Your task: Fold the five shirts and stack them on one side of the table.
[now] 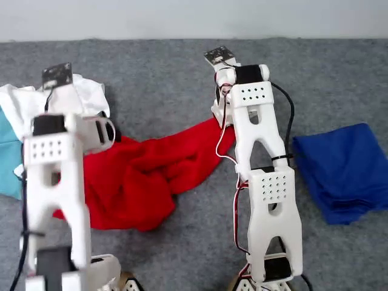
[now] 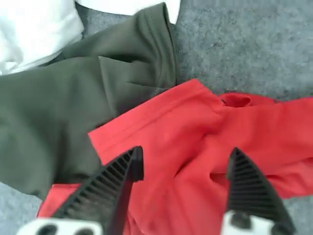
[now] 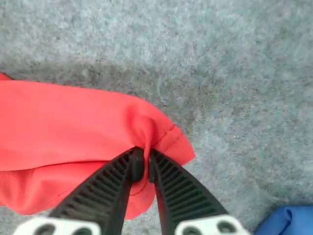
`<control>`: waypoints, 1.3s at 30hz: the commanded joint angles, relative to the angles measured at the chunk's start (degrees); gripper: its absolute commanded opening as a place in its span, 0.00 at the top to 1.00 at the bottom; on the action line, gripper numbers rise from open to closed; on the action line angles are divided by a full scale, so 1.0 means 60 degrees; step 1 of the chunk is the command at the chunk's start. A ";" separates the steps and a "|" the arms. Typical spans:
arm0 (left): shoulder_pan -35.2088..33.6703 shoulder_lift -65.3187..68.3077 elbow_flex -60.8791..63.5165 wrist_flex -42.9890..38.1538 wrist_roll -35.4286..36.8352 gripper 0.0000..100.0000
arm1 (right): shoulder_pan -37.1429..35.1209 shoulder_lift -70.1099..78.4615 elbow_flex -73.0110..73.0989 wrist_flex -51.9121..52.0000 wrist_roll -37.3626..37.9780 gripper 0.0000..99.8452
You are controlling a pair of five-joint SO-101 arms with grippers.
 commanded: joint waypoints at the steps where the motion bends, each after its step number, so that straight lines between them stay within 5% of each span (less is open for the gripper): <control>1: 0.0073 0.1172 -0.1516 0.0806 0.0103 0.73 | 0.0110 -0.0549 0.0015 0.0403 0.0073 0.99; 10: 0.0015 0.2081 -0.2176 0.2007 0.0088 0.81 | 0.0125 -0.0535 0.0029 0.0403 0.0073 0.99; 17: -0.1201 0.2593 -0.2161 0.1656 0.0059 0.82 | 0.0110 -0.0535 0.0029 0.0403 0.0073 0.99; 32: -0.1231 0.4059 -0.2205 0.0586 -0.0498 0.82 | 0.0081 -0.0535 0.0029 0.0403 0.0073 0.99; 39: -0.1231 0.4103 -0.2161 -0.0147 -0.0498 0.99 | 0.0066 -0.0535 0.0029 0.0403 0.0073 0.99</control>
